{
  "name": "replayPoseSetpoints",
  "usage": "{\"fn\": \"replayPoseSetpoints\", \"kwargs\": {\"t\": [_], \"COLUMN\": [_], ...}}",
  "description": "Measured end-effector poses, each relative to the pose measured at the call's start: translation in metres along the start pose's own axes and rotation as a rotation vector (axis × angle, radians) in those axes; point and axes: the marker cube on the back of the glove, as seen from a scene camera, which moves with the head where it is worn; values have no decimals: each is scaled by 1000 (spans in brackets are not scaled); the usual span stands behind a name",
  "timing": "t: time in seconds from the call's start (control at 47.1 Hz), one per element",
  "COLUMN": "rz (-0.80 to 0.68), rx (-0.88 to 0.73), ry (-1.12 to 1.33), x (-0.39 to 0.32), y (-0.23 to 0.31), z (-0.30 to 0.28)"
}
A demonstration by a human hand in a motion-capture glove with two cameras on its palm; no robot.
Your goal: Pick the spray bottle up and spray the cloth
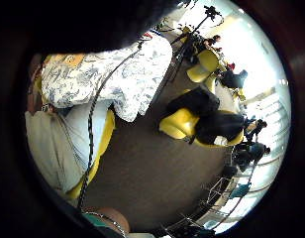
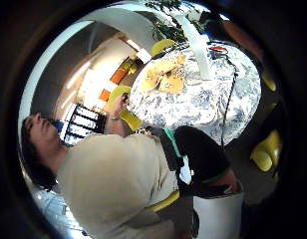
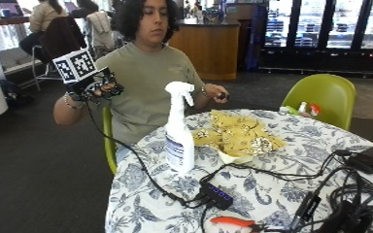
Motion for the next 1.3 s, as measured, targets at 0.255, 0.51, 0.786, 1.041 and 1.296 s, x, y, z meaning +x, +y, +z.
{"fn": "replayPoseSetpoints", "kwargs": {"t": [0.255, 0.51, 0.786, 1.041, 1.296], "rz": [17, 55, 79, 152, 285], "rx": [-29, -21, 8, 180, 419], "ry": [-3, -26, -472, -852, -913], "x": [4, 10, 5, 8, 20], "y": [-2, -7, -42, -108, -176], "z": [0, 2, 48, 72, 87]}}
